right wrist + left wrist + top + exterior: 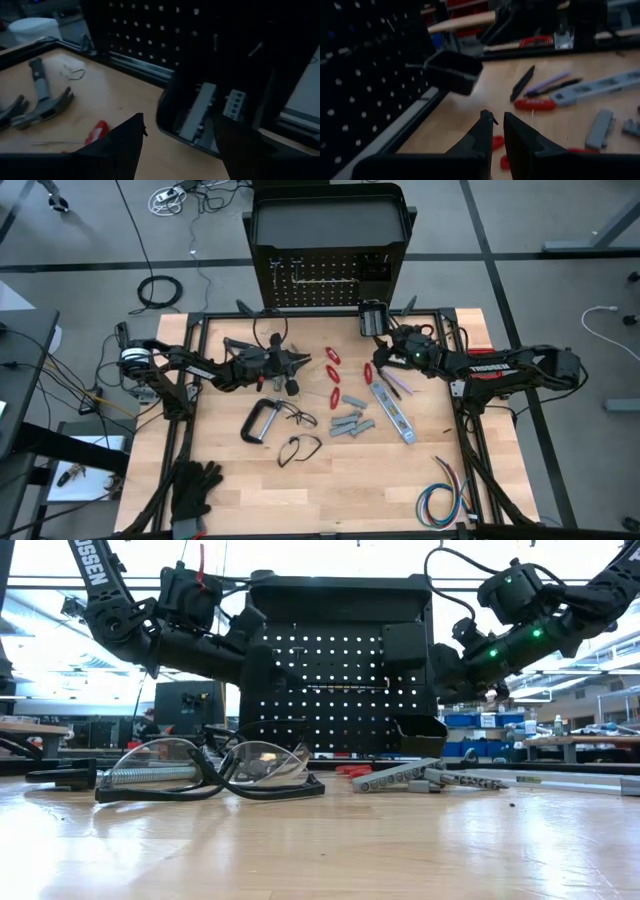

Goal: Hang tools onto peg board
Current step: Put the screwdriver bits on the table

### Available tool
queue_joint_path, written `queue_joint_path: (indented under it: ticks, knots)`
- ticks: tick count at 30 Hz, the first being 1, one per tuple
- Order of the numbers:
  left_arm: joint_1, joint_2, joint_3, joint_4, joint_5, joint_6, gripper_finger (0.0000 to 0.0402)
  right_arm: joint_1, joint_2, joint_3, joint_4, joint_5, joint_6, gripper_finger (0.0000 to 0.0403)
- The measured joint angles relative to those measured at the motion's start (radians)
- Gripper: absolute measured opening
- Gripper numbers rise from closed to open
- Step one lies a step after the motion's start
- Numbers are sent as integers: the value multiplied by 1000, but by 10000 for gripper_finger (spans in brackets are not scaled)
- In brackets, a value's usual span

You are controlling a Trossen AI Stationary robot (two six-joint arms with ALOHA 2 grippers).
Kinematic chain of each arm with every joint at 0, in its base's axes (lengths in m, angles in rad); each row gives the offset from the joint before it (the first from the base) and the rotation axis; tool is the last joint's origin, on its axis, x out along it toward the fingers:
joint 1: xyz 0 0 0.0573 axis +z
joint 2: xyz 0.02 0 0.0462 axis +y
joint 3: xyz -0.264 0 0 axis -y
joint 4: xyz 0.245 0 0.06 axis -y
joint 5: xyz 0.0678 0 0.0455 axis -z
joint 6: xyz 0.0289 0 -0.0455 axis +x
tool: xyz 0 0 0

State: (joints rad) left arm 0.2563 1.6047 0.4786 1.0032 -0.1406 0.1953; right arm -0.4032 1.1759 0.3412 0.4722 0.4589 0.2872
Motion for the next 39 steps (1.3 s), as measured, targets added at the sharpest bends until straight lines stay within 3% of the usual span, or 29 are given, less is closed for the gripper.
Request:
queue_joint_path:
  ticks: [8, 14, 18, 22, 28, 39]
  knots:
    - [-3, 0, 0, 39, -5, -184, 46, 2, 0, 11, -99, -90, -32, 242]
    - [-16, 0, 0, -12, 1, -225, 46, -8, 1, 224, -484, -120, -112, 247]
    - [-22, 0, 0, 4, 2, -227, 46, -12, 1, 344, -607, -122, -249, 263]
    - [-22, 0, 0, 28, 2, -223, 47, -23, 55, 382, -630, -128, -322, 289]
    - [-22, 0, 0, 58, 2, -185, 47, -71, 186, 439, -633, -89, -253, 318]
    - [-22, 0, 14, 78, -4, -117, 47, -189, 362, 516, -593, -108, -146, 288]
